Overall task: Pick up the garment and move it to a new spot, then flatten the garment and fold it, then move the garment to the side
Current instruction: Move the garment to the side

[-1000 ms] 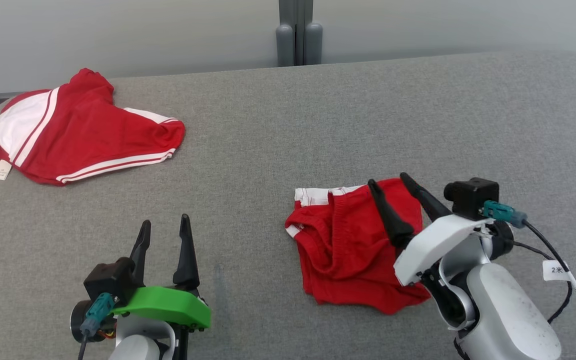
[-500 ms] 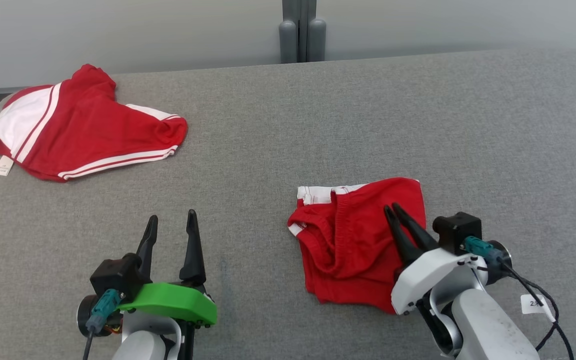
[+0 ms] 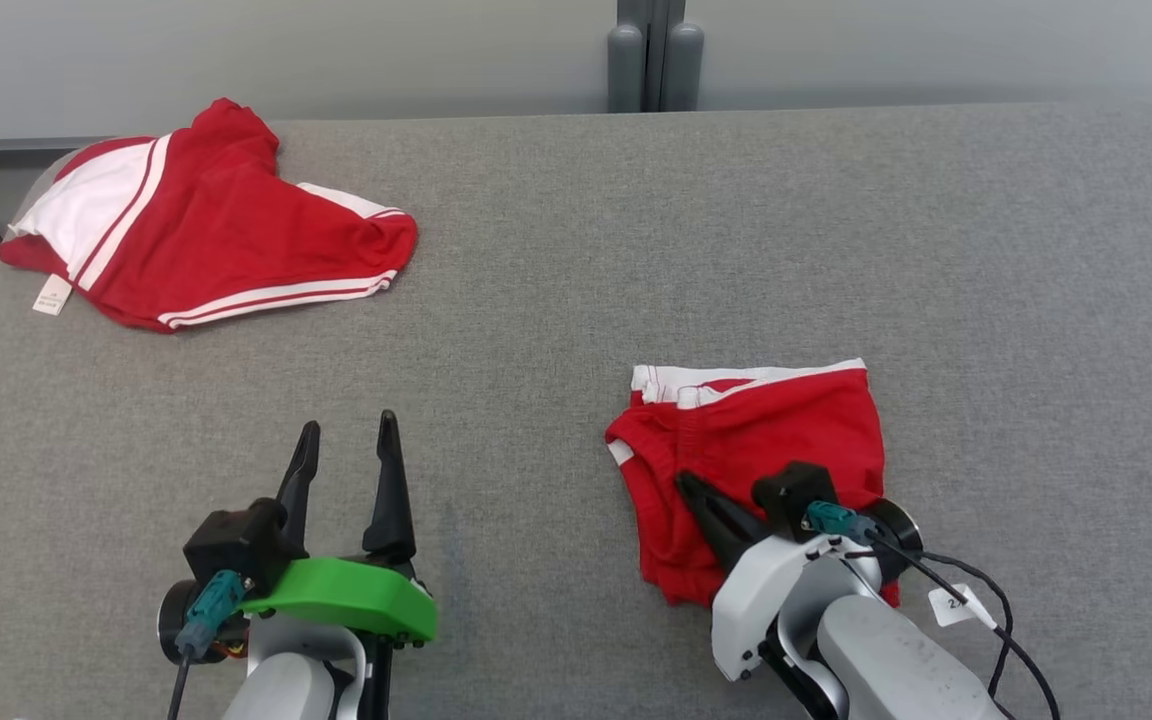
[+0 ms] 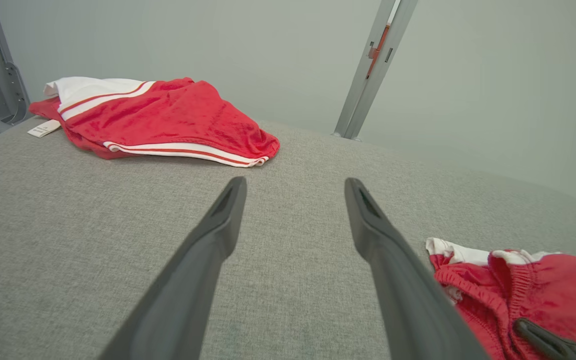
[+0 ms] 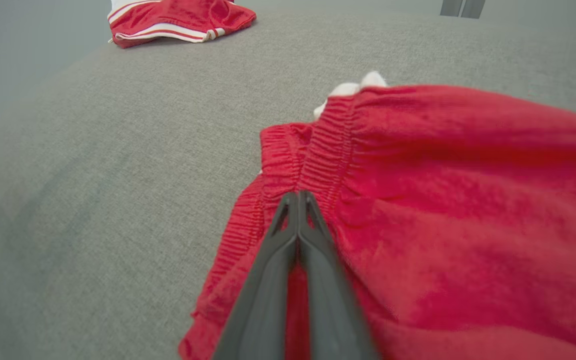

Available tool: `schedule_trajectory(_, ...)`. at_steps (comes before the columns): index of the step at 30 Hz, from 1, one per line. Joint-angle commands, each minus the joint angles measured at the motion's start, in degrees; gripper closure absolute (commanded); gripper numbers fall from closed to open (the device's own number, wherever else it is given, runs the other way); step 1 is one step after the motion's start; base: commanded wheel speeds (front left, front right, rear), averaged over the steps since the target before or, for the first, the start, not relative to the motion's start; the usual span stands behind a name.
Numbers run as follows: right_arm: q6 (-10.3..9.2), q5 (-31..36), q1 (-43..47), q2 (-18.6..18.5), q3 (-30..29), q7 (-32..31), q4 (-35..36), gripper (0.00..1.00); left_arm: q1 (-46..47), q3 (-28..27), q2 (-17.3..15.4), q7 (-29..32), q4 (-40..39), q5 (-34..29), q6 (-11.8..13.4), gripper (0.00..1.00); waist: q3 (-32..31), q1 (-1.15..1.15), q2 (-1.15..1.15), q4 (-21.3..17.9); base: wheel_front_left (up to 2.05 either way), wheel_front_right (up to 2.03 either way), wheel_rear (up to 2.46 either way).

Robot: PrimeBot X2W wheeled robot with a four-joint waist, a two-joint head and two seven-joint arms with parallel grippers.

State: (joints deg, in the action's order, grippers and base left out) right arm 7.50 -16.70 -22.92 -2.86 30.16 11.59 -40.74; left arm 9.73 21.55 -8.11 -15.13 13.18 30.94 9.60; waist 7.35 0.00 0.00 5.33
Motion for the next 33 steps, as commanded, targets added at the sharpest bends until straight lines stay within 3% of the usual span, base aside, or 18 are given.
schedule_trajectory(1, -0.02, -0.69, -0.8, -0.09, 1.22, 0.48, -0.88, 1.0, 0.66, -0.36, 0.03, -0.01, 0.0, -0.64, -0.27, 0.0, 0.16, 0.0, 0.0, 0.22, 0.0, 0.0, 0.0)
schedule_trajectory(7, -0.02, -3.21, -2.3, -0.09, 6.05, 1.14, -3.93, 1.0, 0.24, -0.99, 0.26, -0.01, 0.02, -0.93, -0.39, 0.0, 0.22, 0.0, 0.0, -0.14, 0.0, 0.0, 0.0)
schedule_trajectory(12, -0.02, -4.54, -3.59, -0.08, 6.72, 2.79, -3.36, 1.0, -0.1, -1.38, 0.4, -0.01, 0.12, -1.15, -0.5, 0.0, -0.03, 0.0, 0.0, -1.11, 0.0, 0.0, 0.0)
schedule_trajectory(14, -0.02, -4.81, -3.74, -0.08, 5.97, 3.28, -2.37, 0.54, -0.29, -1.57, 0.43, -0.02, -0.04, -1.27, -0.62, 0.0, -0.3, 0.0, 0.0, -1.6, 0.0, 0.0, 0.0)
schedule_trajectory(16, -0.02, -4.85, -3.61, -0.08, 4.55, 3.57, -0.8, 0.0, -0.49, -1.79, 0.57, -0.02, -0.28, -1.45, -0.83, 0.0, -0.68, 0.0, 0.0, -2.08, 0.0, 0.0, 0.0)
schedule_trajectory(25, -0.02, 1.59, 3.21, -0.08, -11.22, 3.62, 12.75, 0.0, -2.36, -3.16, 2.15, -0.01, -1.81, -3.49, -2.75, 0.0, -2.9, 0.0, 0.0, -4.31, 0.0, 0.0, 0.0)
schedule_trajectory(33, -0.02, 5.39, 11.19, -0.07, -22.55, 3.63, 20.69, 0.0, -5.5, -5.94, 3.39, -0.01, -1.1, -6.19, -4.94, 0.0, -5.07, 0.0, 0.0, -5.65, 0.0, 0.0, 0.0)
